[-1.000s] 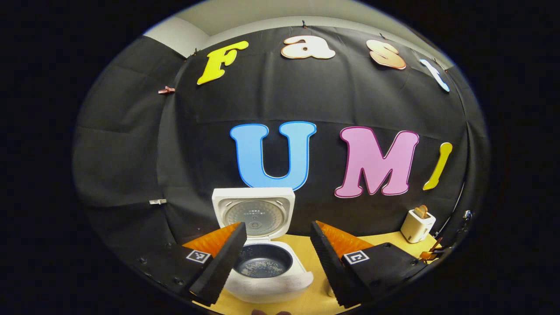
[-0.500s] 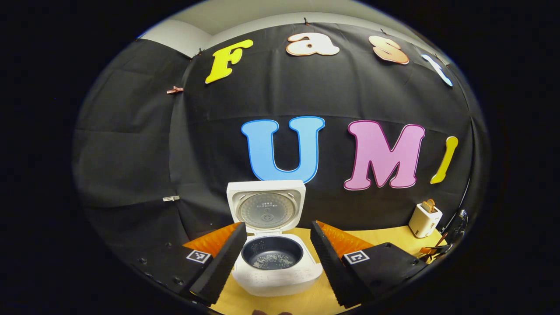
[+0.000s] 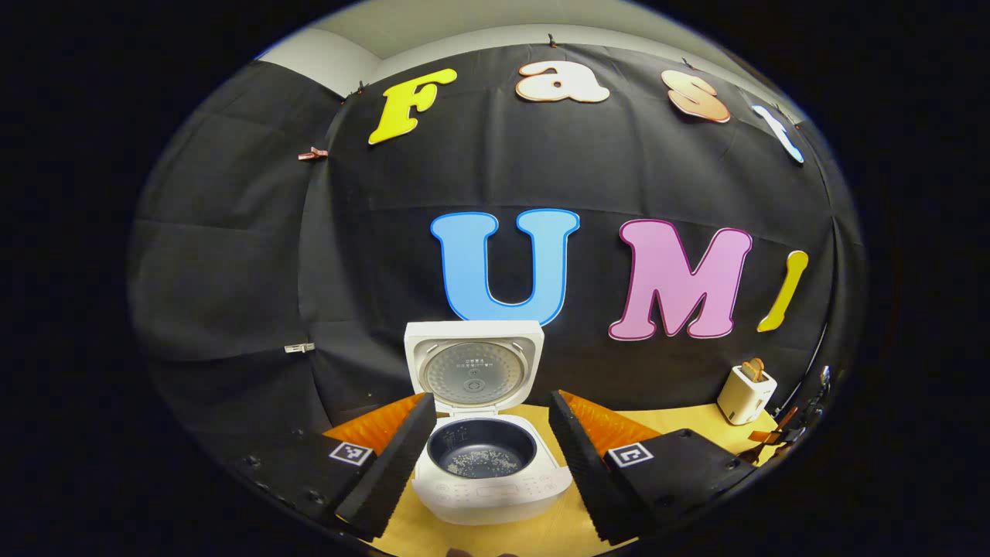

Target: Close the left gripper, press the button to open the rice cooker; take a wooden spoon from the chopstick holder with the right hand, scoop a spoonful of rice and pour it into the rice cooker, then put the wooden spoon back into the chopstick holder.

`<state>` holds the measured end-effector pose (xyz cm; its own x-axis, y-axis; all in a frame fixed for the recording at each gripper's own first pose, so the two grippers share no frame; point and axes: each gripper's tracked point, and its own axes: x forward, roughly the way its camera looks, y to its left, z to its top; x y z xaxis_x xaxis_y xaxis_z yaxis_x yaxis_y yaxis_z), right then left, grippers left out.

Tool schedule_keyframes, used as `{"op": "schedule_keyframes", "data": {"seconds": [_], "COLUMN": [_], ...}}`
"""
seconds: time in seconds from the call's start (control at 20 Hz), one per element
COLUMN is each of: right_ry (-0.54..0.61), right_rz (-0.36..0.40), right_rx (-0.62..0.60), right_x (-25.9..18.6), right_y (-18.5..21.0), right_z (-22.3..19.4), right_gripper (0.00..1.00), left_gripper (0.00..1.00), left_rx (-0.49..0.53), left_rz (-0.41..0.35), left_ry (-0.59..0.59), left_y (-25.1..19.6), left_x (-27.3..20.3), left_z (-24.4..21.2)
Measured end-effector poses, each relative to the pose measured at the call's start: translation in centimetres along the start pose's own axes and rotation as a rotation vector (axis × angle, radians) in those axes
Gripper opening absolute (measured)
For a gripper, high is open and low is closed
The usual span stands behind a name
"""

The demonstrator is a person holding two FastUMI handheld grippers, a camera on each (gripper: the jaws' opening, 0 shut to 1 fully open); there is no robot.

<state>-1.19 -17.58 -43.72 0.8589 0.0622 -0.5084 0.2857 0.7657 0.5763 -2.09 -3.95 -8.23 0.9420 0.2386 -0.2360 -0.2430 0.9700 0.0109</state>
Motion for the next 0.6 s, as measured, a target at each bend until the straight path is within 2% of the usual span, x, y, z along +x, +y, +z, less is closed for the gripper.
{"op": "schedule_keyframes", "data": {"seconds": [0.3,0.6], "right_ry": [-0.087,-0.140], "right_rz": [0.035,0.136], "right_rx": [-0.059,-0.124], "right_x": [-2.2,-1.9], "right_y": [3.8,13.1], "right_z": [5.3,7.6], "right_gripper": [0.22,0.22], "left_gripper": [0.95,0.95], "left_rx": [-0.018,-0.041], "left_rz": [-0.031,-0.040], "left_ry": [-0.002,-0.009], "left_y": [0.9,3.2], "left_x": [0.7,1.5], "left_z": [-0.6,-0.9]}}
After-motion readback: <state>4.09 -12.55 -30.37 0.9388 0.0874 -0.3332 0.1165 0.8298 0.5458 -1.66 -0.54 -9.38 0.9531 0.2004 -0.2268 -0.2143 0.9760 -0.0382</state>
